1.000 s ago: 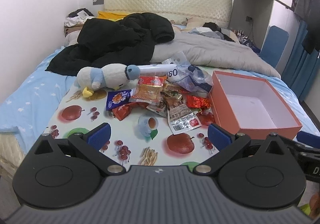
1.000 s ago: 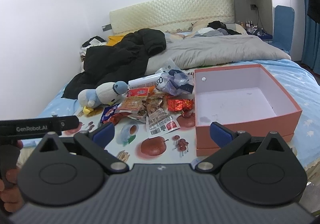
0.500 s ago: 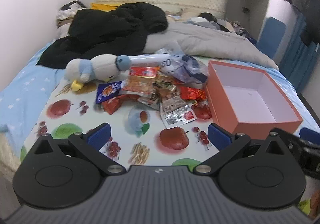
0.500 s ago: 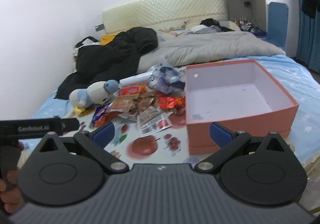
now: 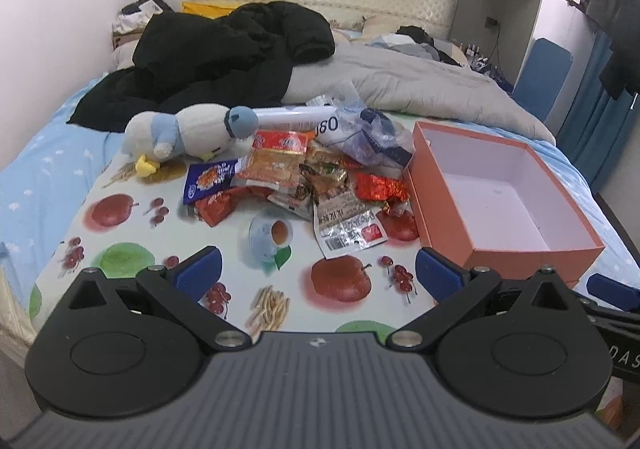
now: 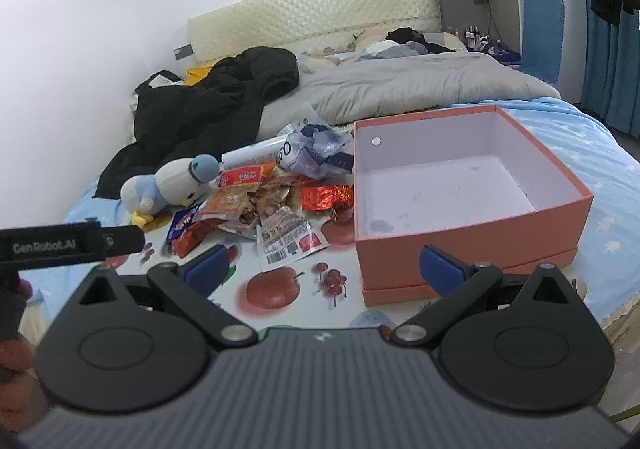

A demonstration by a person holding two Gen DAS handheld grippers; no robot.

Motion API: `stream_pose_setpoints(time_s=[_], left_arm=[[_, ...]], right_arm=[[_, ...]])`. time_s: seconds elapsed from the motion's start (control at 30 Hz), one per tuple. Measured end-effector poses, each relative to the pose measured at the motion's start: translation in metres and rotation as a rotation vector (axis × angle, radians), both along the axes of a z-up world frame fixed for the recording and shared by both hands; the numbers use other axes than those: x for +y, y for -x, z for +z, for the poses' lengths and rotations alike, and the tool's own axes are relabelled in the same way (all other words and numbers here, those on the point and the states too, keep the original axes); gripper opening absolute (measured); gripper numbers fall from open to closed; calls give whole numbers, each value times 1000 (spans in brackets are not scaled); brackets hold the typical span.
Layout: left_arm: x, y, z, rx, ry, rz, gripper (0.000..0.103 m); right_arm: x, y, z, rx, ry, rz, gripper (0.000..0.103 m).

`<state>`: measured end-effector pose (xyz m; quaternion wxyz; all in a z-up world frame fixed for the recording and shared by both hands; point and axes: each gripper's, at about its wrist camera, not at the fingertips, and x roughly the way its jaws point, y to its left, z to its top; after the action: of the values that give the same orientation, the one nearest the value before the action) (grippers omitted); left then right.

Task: Organize snacks
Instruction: 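Move both tools toward the snack pile beside the pink box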

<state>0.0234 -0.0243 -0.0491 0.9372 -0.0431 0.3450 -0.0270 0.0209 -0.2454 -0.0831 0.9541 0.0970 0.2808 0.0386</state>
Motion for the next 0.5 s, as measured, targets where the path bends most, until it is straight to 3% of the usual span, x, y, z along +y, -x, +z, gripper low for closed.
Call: stream_pose_setpoints(time_s=[0.5], left_arm=[[-1, -8, -7, 18, -1, -9, 103]], right_arm=[[-3, -3, -4, 4, -20, -2, 103]])
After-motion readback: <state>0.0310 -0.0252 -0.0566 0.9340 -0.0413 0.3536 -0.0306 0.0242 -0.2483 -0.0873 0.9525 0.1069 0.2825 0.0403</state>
